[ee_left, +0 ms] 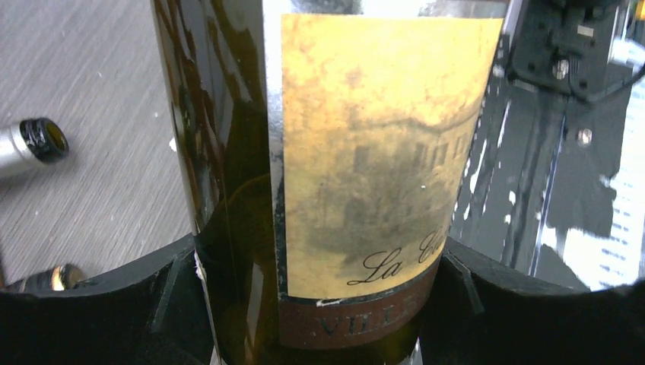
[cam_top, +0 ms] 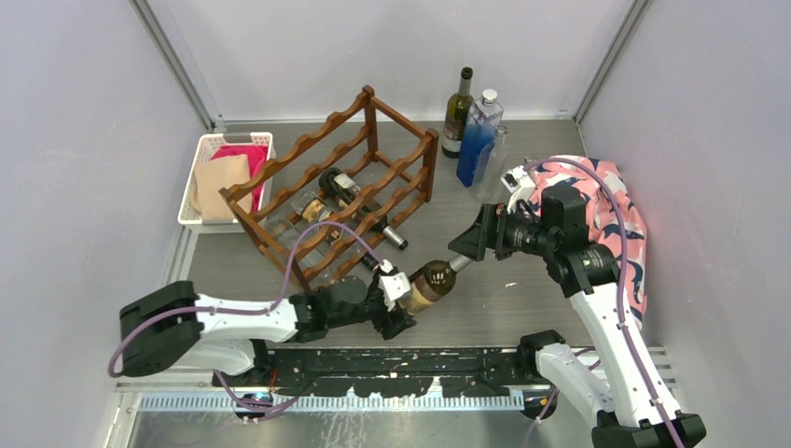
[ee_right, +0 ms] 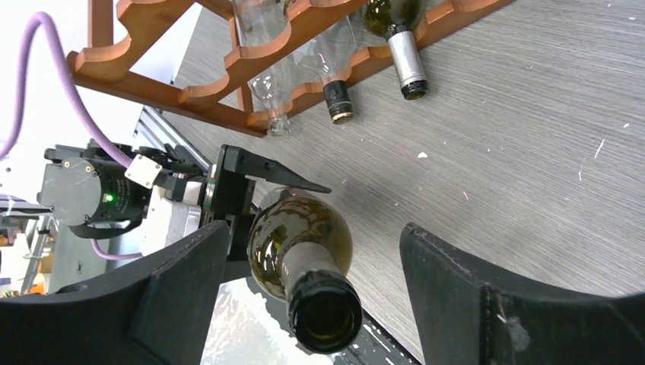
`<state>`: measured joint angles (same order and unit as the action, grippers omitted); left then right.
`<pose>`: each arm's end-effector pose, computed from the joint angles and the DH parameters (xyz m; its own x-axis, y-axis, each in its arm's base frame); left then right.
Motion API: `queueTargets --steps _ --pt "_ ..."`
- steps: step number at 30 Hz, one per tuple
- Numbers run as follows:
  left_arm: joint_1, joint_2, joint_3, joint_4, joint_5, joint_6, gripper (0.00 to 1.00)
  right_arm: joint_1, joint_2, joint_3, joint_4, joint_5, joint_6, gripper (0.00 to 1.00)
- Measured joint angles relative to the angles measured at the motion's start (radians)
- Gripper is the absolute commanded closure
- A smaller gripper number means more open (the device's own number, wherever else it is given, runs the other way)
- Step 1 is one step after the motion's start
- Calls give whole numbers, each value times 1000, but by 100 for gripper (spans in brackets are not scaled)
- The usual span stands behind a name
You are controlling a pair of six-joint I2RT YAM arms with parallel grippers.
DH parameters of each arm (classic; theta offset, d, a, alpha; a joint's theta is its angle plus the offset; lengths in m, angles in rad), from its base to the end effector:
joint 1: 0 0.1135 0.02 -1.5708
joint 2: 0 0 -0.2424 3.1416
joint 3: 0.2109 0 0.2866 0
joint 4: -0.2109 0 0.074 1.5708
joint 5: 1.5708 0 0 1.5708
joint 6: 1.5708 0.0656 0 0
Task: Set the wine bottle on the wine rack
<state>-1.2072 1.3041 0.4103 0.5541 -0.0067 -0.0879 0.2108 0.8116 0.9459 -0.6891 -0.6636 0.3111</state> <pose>0.1107 -0.2896 0.1200 -0.1999 0.2785 -0.9394 0.9184 0.3875 -0.0805 0.2161 0.0876 0.3201 -0.6976 0.0974 -0.7099 -0.4866 0.6628 0.5691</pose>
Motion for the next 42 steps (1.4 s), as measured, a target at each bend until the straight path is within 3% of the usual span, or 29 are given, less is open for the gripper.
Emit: queueTargets --steps 7,13,18,27,42 --pt "10 -160 63 -407 53 61 100 0 -5 6 -8 -2 -15 11" --pt "11 -219 212 -756 86 169 100 14 -5 34 -23 -52 -52 11" --pt "11 -245 309 -935 110 310 100 152 -10 34 -47 -100 -132 12" --pt "11 -264 321 -1114 132 487 100 358 10 49 -190 -41 -316 16" --pt "12 -288 321 -1135 131 513 100 626 109 20 -226 151 -389 25"
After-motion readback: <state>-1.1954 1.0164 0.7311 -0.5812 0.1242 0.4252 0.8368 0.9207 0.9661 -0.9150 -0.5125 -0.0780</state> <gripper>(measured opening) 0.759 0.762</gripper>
